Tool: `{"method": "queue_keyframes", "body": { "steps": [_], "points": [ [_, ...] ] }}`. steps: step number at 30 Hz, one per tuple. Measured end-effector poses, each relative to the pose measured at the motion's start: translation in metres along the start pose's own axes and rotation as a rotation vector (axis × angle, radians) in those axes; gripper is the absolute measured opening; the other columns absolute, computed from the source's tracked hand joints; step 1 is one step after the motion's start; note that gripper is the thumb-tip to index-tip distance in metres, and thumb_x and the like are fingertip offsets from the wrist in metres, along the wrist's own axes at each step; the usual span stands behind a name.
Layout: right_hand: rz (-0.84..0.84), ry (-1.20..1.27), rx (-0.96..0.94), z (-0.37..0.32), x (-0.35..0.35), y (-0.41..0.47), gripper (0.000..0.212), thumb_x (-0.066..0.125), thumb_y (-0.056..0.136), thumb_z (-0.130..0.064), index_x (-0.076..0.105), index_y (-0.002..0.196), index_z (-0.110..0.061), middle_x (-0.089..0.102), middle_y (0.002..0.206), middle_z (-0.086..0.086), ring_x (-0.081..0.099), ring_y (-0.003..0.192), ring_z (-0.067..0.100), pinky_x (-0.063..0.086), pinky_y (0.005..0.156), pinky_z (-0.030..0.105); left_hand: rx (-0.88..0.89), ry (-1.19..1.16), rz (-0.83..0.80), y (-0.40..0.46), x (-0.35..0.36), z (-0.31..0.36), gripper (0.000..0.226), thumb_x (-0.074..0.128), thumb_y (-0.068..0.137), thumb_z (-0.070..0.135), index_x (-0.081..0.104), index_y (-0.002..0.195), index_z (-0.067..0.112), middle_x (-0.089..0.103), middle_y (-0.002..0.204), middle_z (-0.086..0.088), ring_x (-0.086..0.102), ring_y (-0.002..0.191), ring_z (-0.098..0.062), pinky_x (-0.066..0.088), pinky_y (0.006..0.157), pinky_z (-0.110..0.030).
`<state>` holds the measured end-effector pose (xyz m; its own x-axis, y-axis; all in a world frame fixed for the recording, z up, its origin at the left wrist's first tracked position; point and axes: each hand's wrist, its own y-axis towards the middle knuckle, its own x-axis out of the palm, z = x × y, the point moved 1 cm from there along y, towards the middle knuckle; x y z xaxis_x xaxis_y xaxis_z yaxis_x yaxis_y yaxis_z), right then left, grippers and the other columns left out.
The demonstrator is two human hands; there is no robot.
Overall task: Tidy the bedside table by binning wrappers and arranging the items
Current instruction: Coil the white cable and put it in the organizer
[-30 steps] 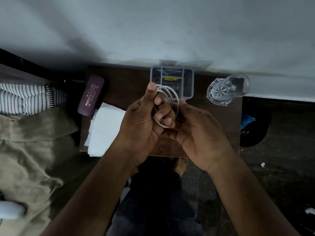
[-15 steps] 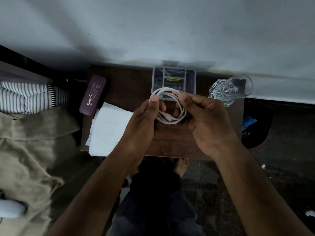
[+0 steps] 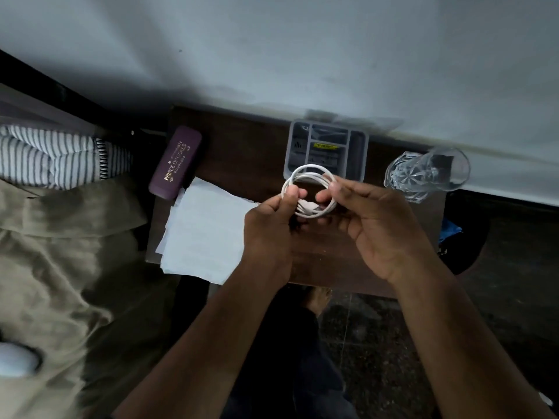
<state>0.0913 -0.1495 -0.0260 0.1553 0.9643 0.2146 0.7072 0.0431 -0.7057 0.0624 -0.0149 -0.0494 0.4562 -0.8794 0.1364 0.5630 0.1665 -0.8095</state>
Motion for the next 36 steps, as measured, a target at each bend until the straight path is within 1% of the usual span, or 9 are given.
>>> {"method": "queue_keyframes", "body": {
  "steps": [3,6,14,17,21,25,27,30,36],
  "points": [
    [0.092,-0.176,-0.086,-0.004,0.006,0.018,0.013,0.064,0.094,-0.002,0.074,0.101,-0.005,0.072,0.08,0.016,0.064,0.065,0.024,0.057,0.06,0.027,-0.1,-0.127,-0.027,0.016,0.011,0.003,0.02,0.06,0.099,0.021,0.072,0.091,0.008,0.071,0.087,-0.016,0.064,0.073,-0.022,0.05,0.058,-0.024],
    [0.126,-0.283,-0.085,-0.015,0.014,0.042,0.008,0.066,0.093,-0.003,0.074,0.095,-0.006,0.073,0.074,0.012,0.064,0.063,0.025,0.056,0.058,0.027,-0.052,-0.1,0.053,0.037,0.015,0.009,0.019,0.066,0.095,0.019,0.072,0.091,0.001,0.069,0.075,-0.01,0.058,0.051,-0.007,0.049,0.047,-0.018],
    [0.138,-0.422,-0.122,-0.048,0.023,0.092,0.012,0.069,0.09,0.001,0.073,0.08,-0.004,0.07,0.069,0.014,0.068,0.056,0.02,0.056,0.048,0.027,0.233,0.451,0.311,0.078,0.01,0.032,0.031,0.087,0.071,0.043,0.075,0.081,0.017,0.074,0.071,0.001,0.069,0.066,-0.014,0.056,0.062,-0.029],
    [0.173,-0.466,-0.106,-0.047,0.019,0.098,0.005,0.07,0.09,-0.001,0.072,0.086,0.001,0.07,0.068,0.015,0.067,0.05,0.021,0.058,0.05,0.029,0.282,0.527,0.265,0.084,0.009,0.033,0.022,0.088,0.071,0.038,0.077,0.078,0.02,0.074,0.068,0.006,0.068,0.062,-0.005,0.055,0.057,-0.024],
    [0.194,-0.543,-0.124,-0.04,0.025,0.104,0.006,0.071,0.089,0.001,0.073,0.083,0.004,0.067,0.069,0.019,0.064,0.042,0.018,0.059,0.045,0.028,0.494,0.671,0.195,0.085,0.007,0.033,0.032,0.086,0.073,0.016,0.074,0.102,0.022,0.069,0.092,0.003,0.064,0.078,-0.008,0.05,0.065,-0.016],
    [0.277,-0.638,-0.139,-0.038,0.029,0.112,0.008,0.075,0.085,0.001,0.073,0.077,0.0,0.071,0.07,0.017,0.069,0.045,0.028,0.064,0.058,0.051,0.685,0.928,0.131,0.084,0.009,0.037,0.041,0.073,0.078,0.002,0.073,0.117,0.017,0.068,0.111,-0.004,0.063,0.1,-0.023,0.052,0.087,-0.034],
    [0.308,-0.648,-0.143,-0.038,0.028,0.114,0.018,0.076,0.082,0.003,0.07,0.066,-0.002,0.07,0.064,0.017,0.07,0.044,0.028,0.062,0.058,0.059,0.775,1.08,0.121,0.082,0.012,0.041,0.042,0.065,0.079,0.002,0.073,0.118,0.014,0.069,0.11,-0.009,0.059,0.103,-0.031,0.05,0.087,-0.042],
    [0.336,-0.644,-0.163,-0.036,0.028,0.115,0.017,0.076,0.079,0.004,0.067,0.071,0.017,0.068,0.062,0.026,0.071,0.044,0.026,0.057,0.055,0.067,0.856,1.215,0.079,0.079,0.015,0.045,0.033,0.063,0.084,0.005,0.075,0.114,0.011,0.07,0.105,-0.012,0.058,0.101,-0.036,0.051,0.083,-0.048],
    [0.323,-0.705,-0.174,-0.029,0.042,0.121,0.018,0.081,0.078,-0.002,0.069,0.067,0.005,0.071,0.06,0.014,0.074,0.056,0.033,0.063,0.059,0.055,0.812,1.205,0.095,0.068,0.007,0.042,0.029,0.059,0.086,0.002,0.073,0.109,0.012,0.07,0.096,-0.012,0.064,0.09,-0.034,0.051,0.075,-0.046]
  ]
}}
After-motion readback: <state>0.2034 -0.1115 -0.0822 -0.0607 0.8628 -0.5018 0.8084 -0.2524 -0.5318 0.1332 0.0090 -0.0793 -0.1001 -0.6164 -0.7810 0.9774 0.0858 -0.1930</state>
